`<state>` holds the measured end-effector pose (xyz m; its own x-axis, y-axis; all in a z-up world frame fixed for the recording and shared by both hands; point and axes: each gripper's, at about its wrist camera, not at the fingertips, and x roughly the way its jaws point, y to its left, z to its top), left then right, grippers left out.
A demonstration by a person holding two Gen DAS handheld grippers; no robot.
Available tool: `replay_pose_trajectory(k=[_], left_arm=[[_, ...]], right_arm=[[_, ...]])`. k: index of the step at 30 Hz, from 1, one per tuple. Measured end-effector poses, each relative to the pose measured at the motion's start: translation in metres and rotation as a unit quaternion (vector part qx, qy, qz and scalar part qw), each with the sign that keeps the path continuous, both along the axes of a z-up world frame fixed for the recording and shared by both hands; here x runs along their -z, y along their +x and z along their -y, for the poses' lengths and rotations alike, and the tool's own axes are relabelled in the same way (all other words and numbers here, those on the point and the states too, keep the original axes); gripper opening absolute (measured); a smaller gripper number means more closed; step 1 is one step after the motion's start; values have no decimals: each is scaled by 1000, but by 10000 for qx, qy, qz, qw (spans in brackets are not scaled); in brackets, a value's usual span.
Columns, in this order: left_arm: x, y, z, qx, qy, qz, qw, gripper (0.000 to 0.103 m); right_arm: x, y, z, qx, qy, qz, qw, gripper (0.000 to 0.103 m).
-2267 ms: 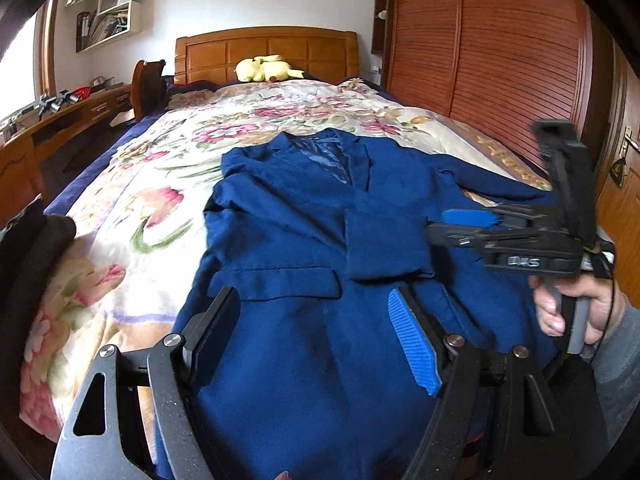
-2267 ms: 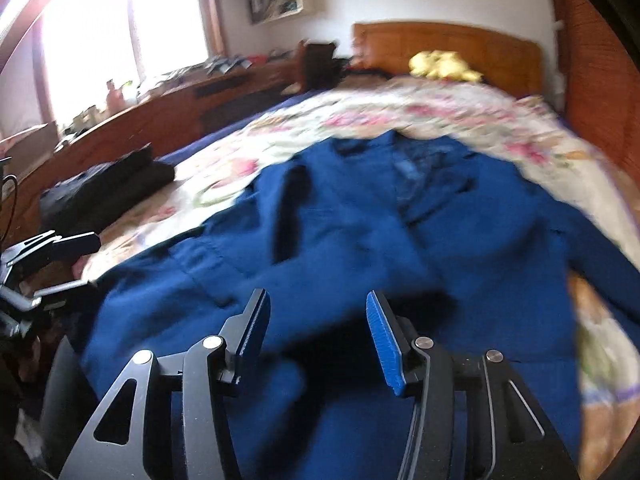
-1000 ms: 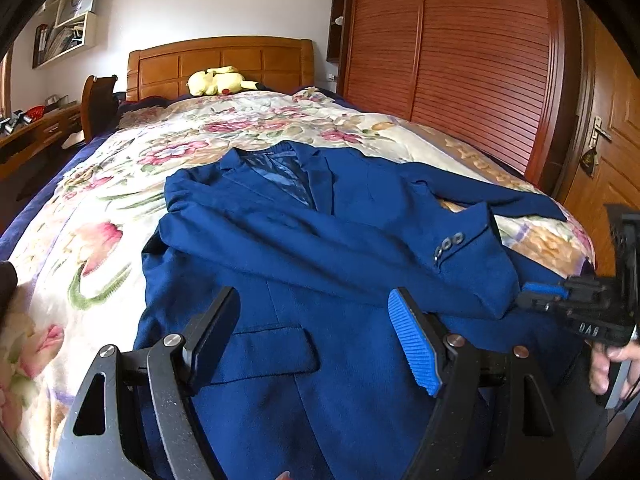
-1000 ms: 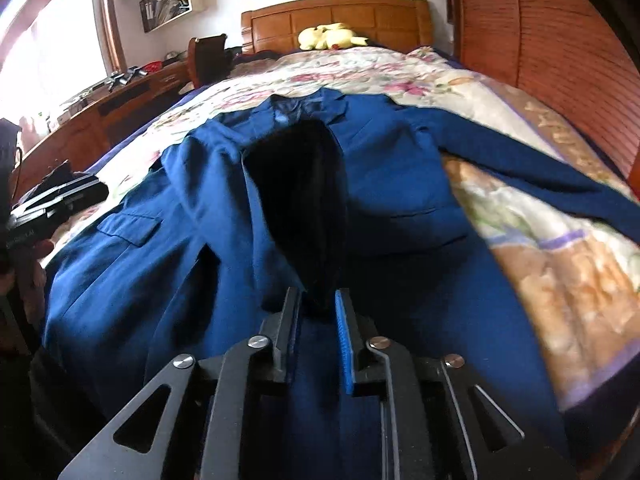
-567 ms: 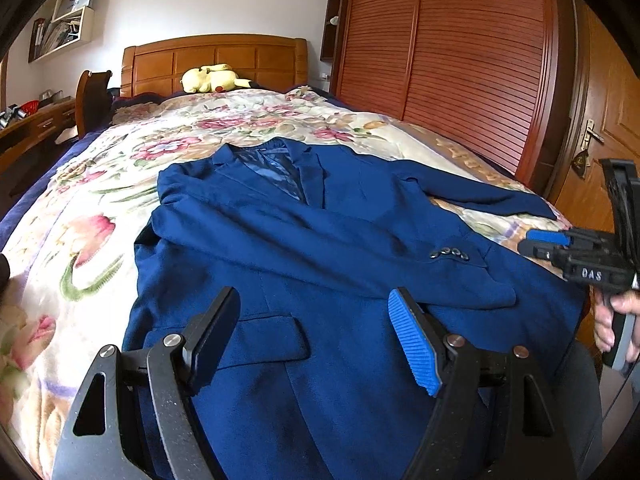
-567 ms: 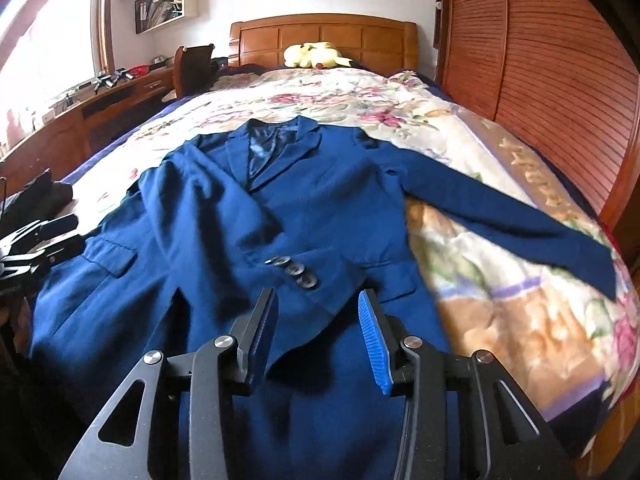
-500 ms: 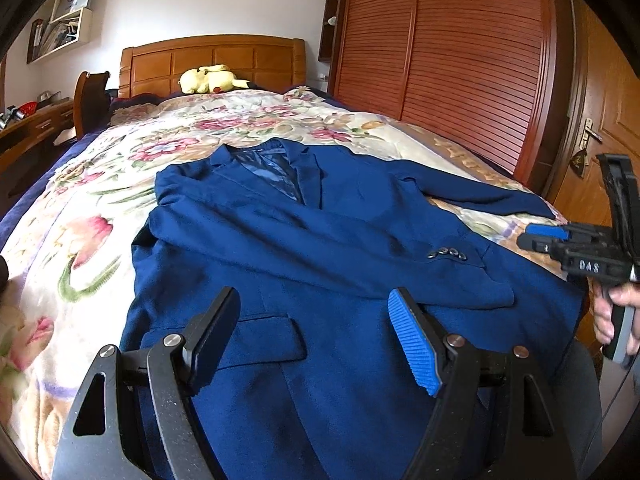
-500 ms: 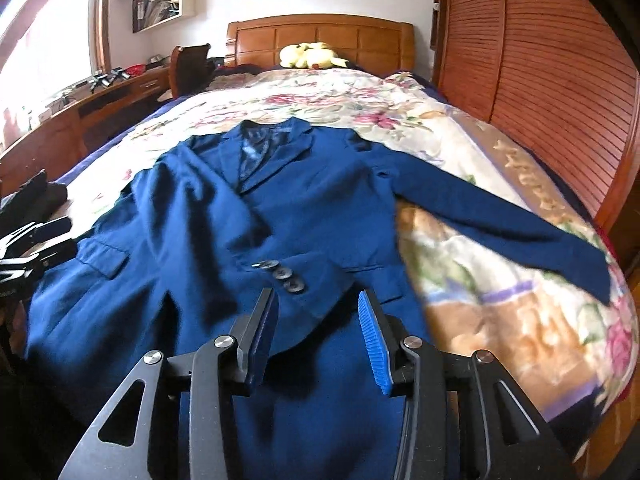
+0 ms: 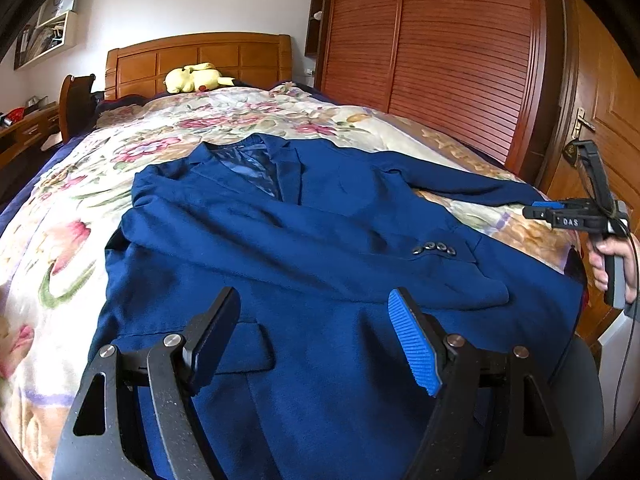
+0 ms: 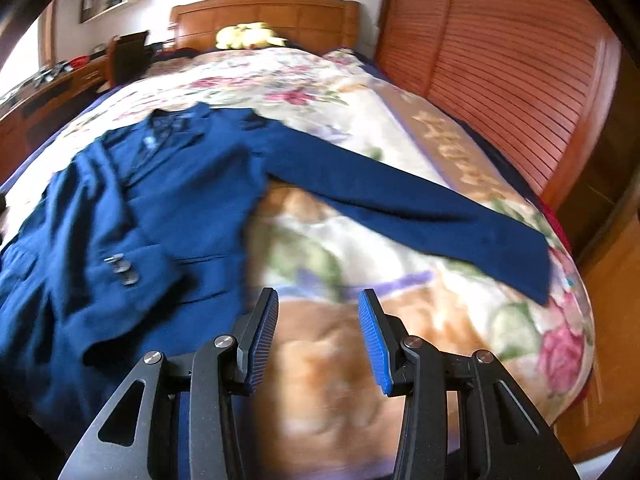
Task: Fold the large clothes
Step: 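Move the right tool over to the other outstretched sleeve's cuff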
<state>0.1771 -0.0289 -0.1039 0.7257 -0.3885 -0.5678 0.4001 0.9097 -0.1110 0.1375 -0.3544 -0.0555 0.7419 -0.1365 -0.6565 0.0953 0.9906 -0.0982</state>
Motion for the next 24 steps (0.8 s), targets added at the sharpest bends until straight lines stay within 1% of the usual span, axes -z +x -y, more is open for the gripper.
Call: replay_pose_trajectory(k=[6, 8, 10, 13, 19, 21, 24], left_arm=[[1, 4, 10, 17, 37, -2, 10000, 77], [3, 5, 13, 23, 70, -18, 10000, 77], [5, 8, 16, 32, 93, -38, 9999, 77], [8, 11, 19, 40, 117, -80, 9999, 77], [15, 18, 25, 22, 180, -167, 9997, 77], [18, 19, 27, 20, 209, -192, 9996, 77], [22, 20, 29, 14, 275, -225, 9994, 77]], right_arm=[[4, 20, 52, 549, 34, -137, 9984, 44], [5, 31, 70, 710, 81, -185, 9973, 47], [6, 41, 87, 821, 113, -218, 9963, 53], [4, 54, 105, 980, 68, -248, 9949, 58], [3, 77, 145, 1375, 116, -290, 9900, 59], [4, 80, 159, 1489, 175, -274, 9883, 59], [3, 85, 175, 1641, 123, -266, 9860, 59]])
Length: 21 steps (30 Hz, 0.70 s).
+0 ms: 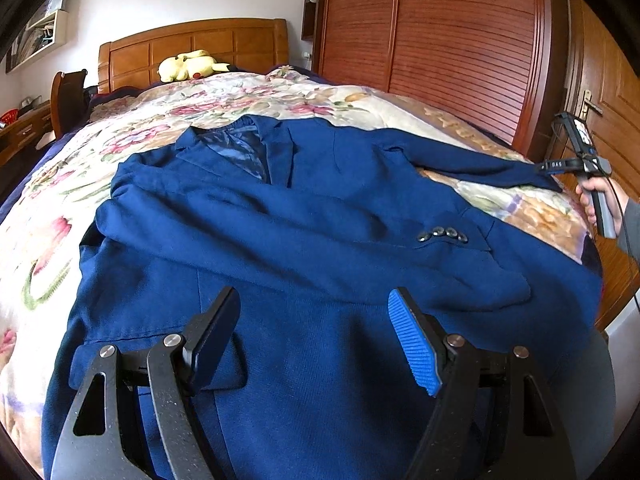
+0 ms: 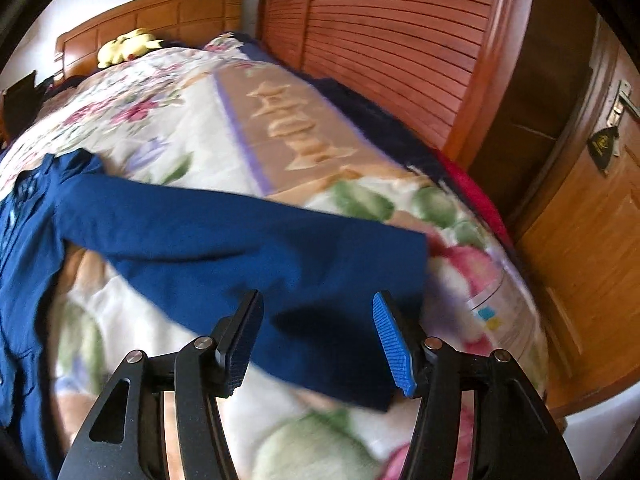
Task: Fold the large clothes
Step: 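Move the right tool over to the other outstretched sleeve's cuff, then close the right tool on the cuff of that sleeve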
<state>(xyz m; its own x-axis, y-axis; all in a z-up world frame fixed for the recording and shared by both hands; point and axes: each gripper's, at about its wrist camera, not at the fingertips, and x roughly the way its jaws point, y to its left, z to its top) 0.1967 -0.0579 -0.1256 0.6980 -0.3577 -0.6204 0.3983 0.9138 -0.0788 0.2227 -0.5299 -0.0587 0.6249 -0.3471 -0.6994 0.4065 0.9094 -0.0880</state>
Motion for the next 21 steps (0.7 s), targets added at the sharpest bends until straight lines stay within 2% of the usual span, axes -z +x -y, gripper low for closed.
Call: replay_pose_trajectory(k=[6, 10, 15, 19, 20, 21], left_arm=[[4, 2, 2, 23, 51, -44, 10000, 77], [7, 4, 3, 24, 58, -102, 9999, 77], [7, 3, 4, 27, 81, -100, 9999, 77], [7, 3, 4, 20, 55, -103, 9999, 77], [7, 3, 3, 18, 53, -104, 9999, 77], [7, 3, 3, 16, 52, -105, 9999, 77]], right_arm=[[4, 2, 23, 281, 2, -83, 9996, 60], [14, 2, 35, 420, 198, -255, 9986, 61], [15, 7, 37, 347, 270, -297, 9986, 61], [16, 13, 26, 71, 171, -425, 9989, 60], [16, 12, 23, 22, 109, -465, 9989, 60], [17, 14, 19, -39, 15, -522, 9986, 54]])
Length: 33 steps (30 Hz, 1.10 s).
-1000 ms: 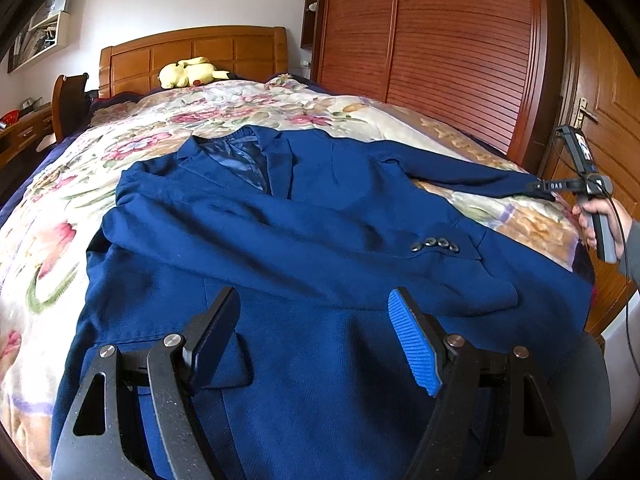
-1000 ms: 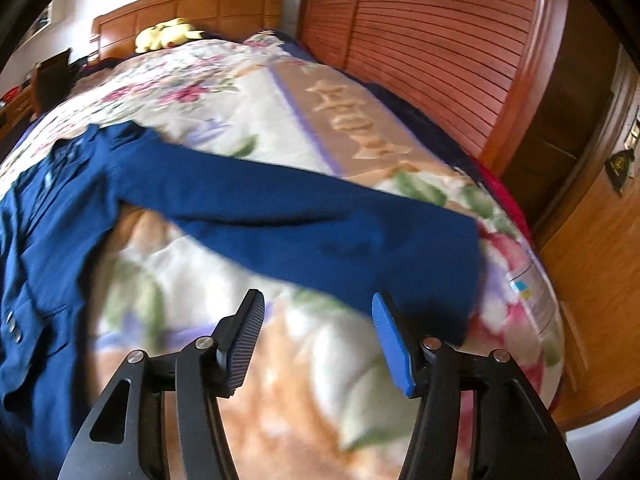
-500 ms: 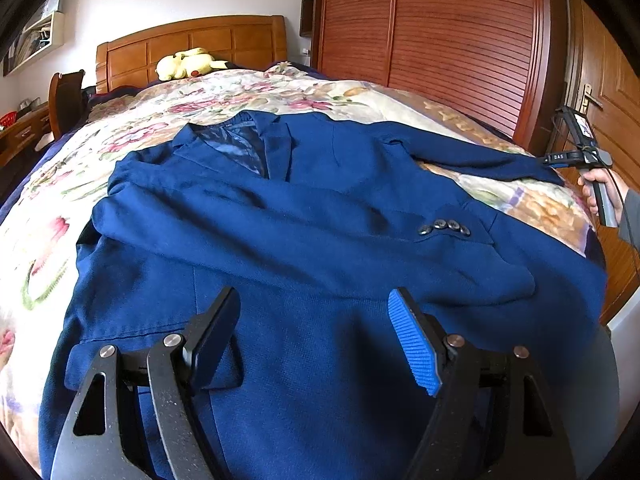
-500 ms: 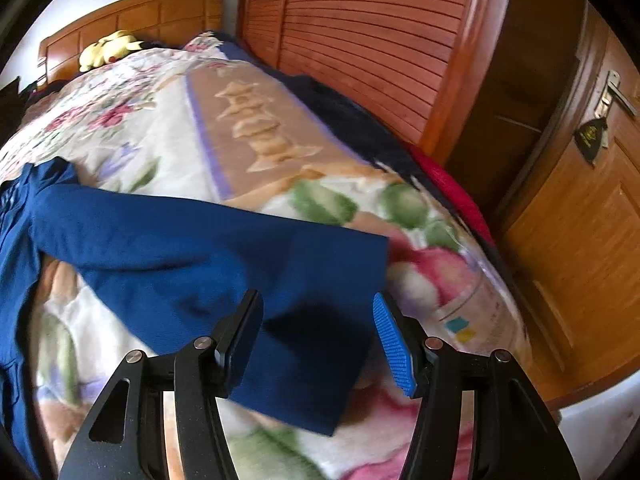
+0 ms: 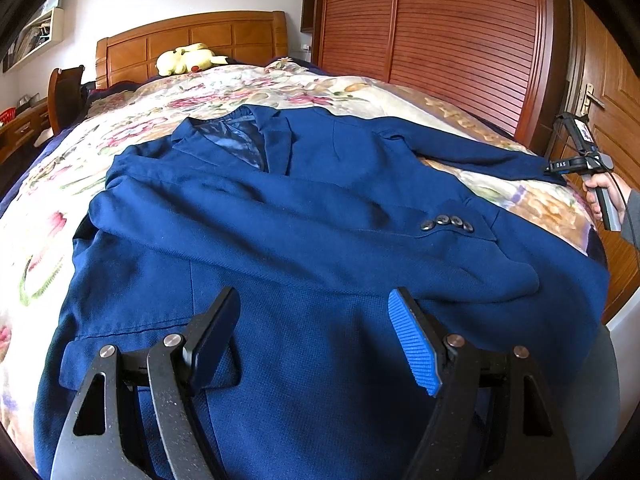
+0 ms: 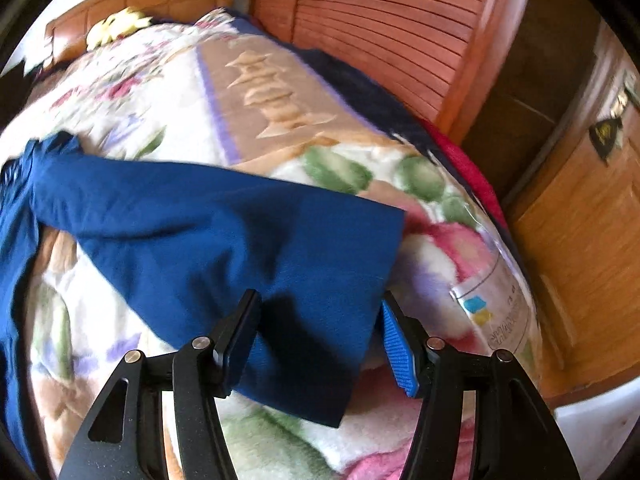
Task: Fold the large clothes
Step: 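Close the right tool on the cuff of that sleeve, then lift the sleeve with the right tool and lay it across the blazer front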
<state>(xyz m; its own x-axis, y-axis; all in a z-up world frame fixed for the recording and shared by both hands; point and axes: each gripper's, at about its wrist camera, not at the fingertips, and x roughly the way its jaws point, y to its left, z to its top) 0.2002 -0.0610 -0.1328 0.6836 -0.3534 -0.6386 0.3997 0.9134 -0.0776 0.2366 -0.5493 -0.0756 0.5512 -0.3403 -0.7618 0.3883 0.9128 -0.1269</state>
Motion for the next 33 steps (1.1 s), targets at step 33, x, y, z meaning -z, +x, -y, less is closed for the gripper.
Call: replay_pose_trajectory(k=[33], left_arm=[[-36, -42, -61, -196, -433, 449, 9979, 77]], right_arm=[[-160, -81, -256, -2235, -1342, 1414, 9550, 12]])
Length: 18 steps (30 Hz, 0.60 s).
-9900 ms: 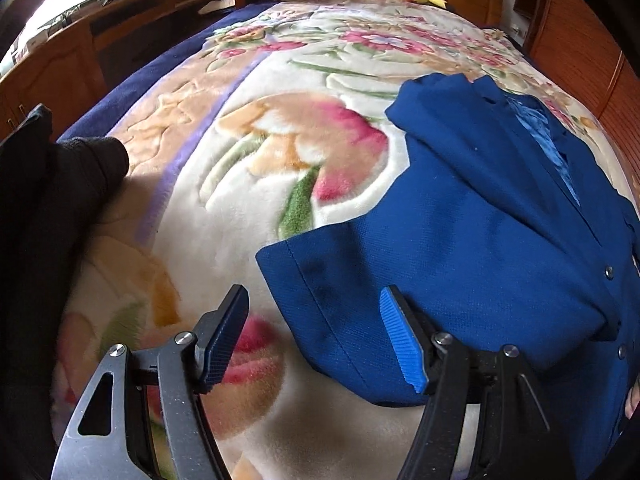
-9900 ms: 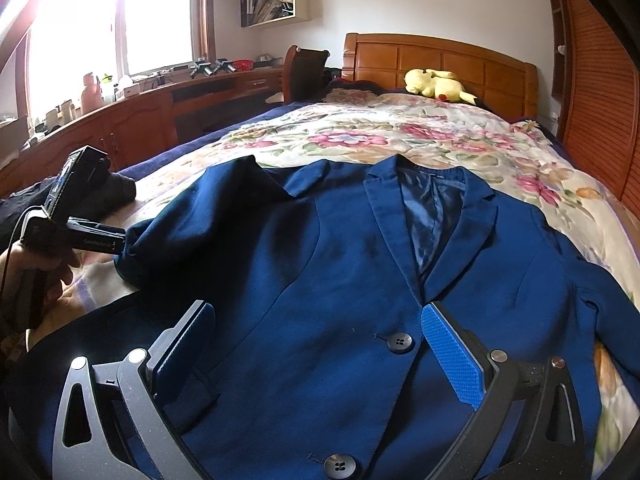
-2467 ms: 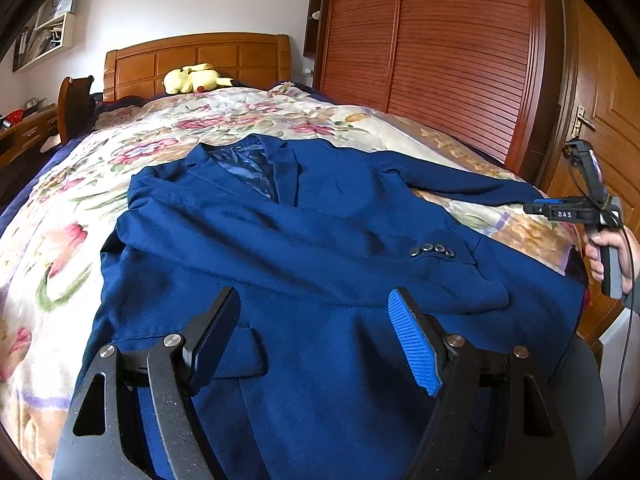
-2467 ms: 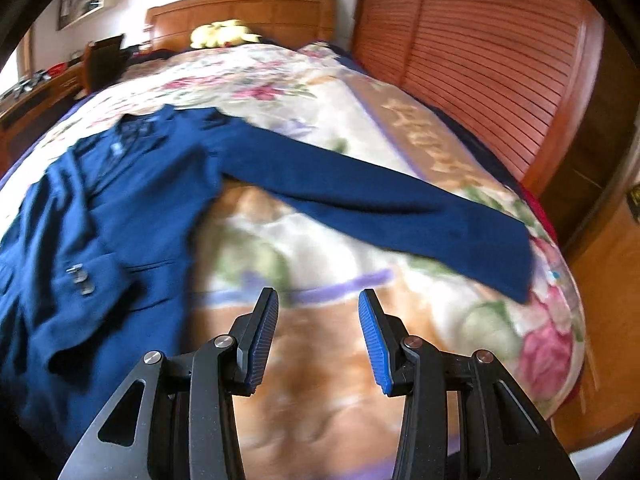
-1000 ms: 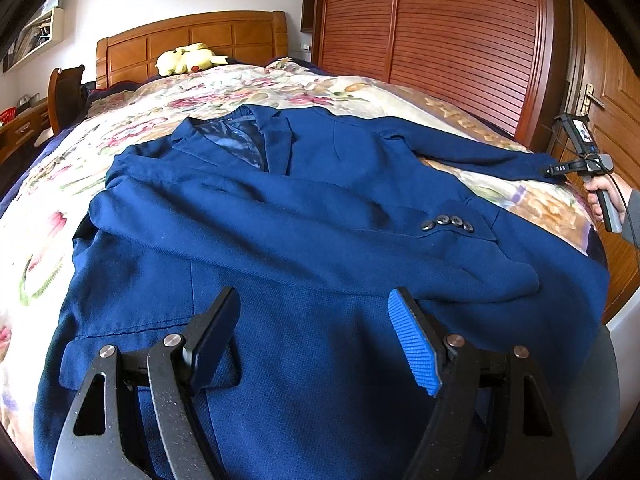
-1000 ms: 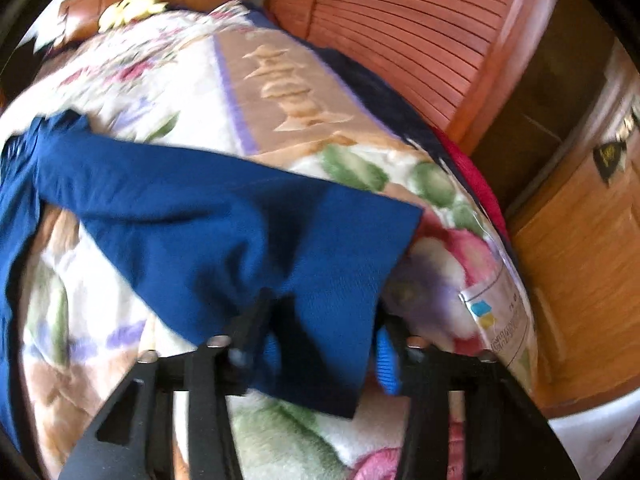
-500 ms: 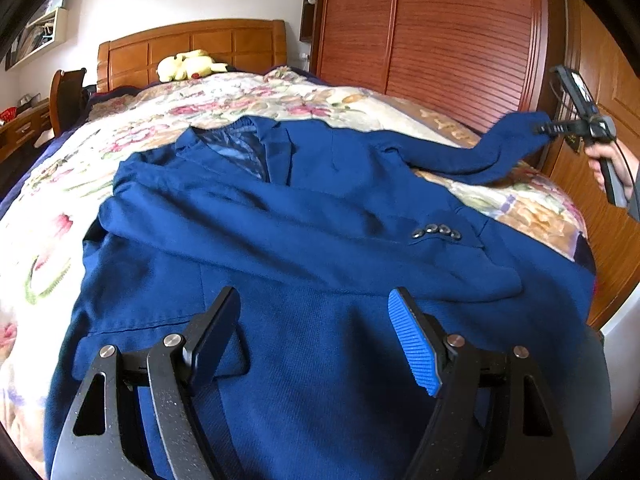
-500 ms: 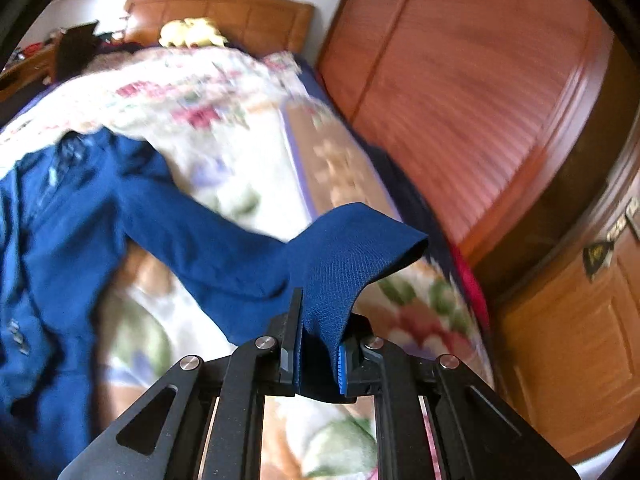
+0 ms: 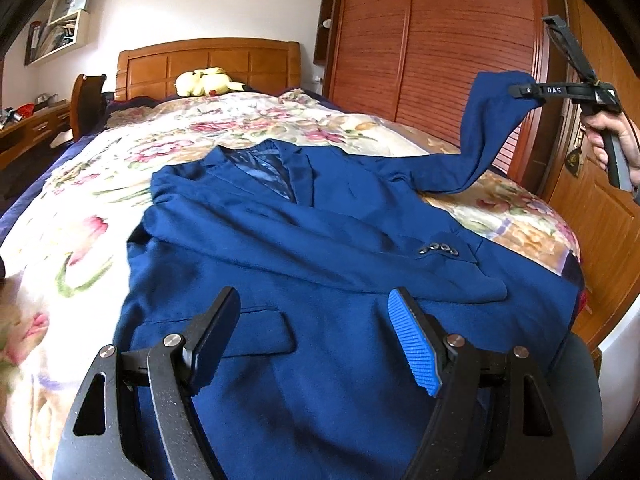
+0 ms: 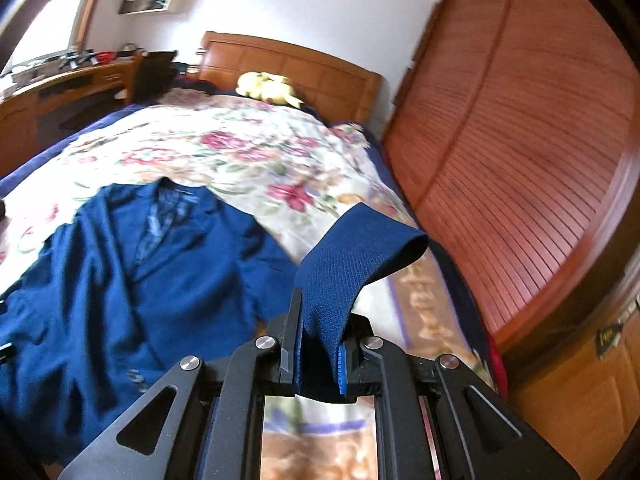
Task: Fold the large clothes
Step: 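Lift the sleeve with the right tool and lay it across the blazer front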
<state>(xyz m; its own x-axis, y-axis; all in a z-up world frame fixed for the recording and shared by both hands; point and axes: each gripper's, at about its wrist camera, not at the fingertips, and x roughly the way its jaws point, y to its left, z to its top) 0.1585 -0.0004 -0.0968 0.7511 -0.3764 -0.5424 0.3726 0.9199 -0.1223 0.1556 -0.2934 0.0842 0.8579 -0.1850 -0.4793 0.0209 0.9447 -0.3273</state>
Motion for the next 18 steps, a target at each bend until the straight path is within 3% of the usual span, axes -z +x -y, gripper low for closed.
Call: replay_pose_trajectory(k=[11, 18], left_arm=[[-3, -7, -40, -290, -140, 50, 9995, 77], [-4, -10, -49, -365, -172, 78, 9992, 77]], right_arm=[[-26, -26, -57, -859, -2, 153, 9962, 12], [-24, -36, -82, -1476, 120, 101, 9889, 12]])
